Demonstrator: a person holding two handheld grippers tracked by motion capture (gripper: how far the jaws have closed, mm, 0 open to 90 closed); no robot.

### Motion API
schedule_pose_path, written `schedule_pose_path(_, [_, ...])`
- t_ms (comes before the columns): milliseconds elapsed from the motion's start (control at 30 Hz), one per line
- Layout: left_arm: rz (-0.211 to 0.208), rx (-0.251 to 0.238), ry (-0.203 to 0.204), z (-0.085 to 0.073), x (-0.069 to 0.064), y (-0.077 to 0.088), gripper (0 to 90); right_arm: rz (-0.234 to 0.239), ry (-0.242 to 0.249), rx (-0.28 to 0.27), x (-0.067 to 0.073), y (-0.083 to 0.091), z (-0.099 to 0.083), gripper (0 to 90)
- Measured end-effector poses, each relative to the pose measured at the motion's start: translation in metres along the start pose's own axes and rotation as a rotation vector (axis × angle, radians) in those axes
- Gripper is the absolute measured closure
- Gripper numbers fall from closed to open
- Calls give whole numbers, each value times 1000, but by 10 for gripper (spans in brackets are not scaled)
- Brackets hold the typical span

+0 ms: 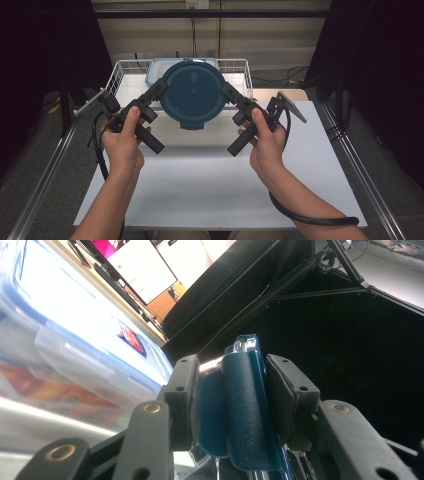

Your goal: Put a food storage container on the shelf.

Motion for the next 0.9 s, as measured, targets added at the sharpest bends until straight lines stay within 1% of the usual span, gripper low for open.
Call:
schedule_pose_path(33, [2,0,-3,2,1,-1,584,-3,7,0,1,-3,1,594])
schedule_pose_path(133, [4,-11,0,10,3,-5,584,-4,8,-7,4,-12,6,594])
schedule_pose_path(200, [7,-19,7,15,5,-9,584,-7,11,-6,6,-18,8,595])
schedule_pose_path(367, [16,-41,13,31,10,-18,584,-10,3,-14,10,-38,16,595])
schedule_pose_path(400, [18,-37,8,36,12,-20,584,-9,5,-17,10,-42,17,594])
schedule_pose_path(433, [21,-38,9,38,14,-22,584,-8,-5,-13,11,-48,20,594])
schedule_pose_path(567, [33,-51,23,51,22,-32,584,-20,-11,-14,10,-64,27,594])
schedule_pose_path(600, [36,-46,26,53,24,-35,584,-25,-13,-13,10,-69,29,594])
schedule_pose_path(633, [39,-56,31,56,26,-38,584,-29,-16,-15,10,-73,31,594])
schedule_pose_path(700, [47,-59,42,62,30,-43,584,-36,-19,-17,9,-81,34,594])
schedule_pose_path(733, [49,-61,37,64,32,-45,585,-44,-29,-17,9,-86,36,593])
schedule_pose_path(800, [63,-57,48,69,35,-50,584,-53,-42,-13,7,-92,39,593])
schedule_pose_path(833, [66,-65,50,72,37,-53,585,-60,-48,-15,6,-96,41,593])
schedule_pose_path(867, [79,-55,49,75,38,-56,585,-68,-55,-9,5,-99,42,592])
schedule_pose_path(900, [86,-56,59,77,40,-58,585,-71,-65,-11,4,-103,44,592])
Point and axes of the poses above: each handheld gripper's, and its own axes: y roughly backward along the jaws, z roughly out of its top, x roughly to its left, the point moved 3 cm from there along -y, roughly forward along the jaws, and after that the axes turned 9 degrees about -z, right-handed, at the moved point
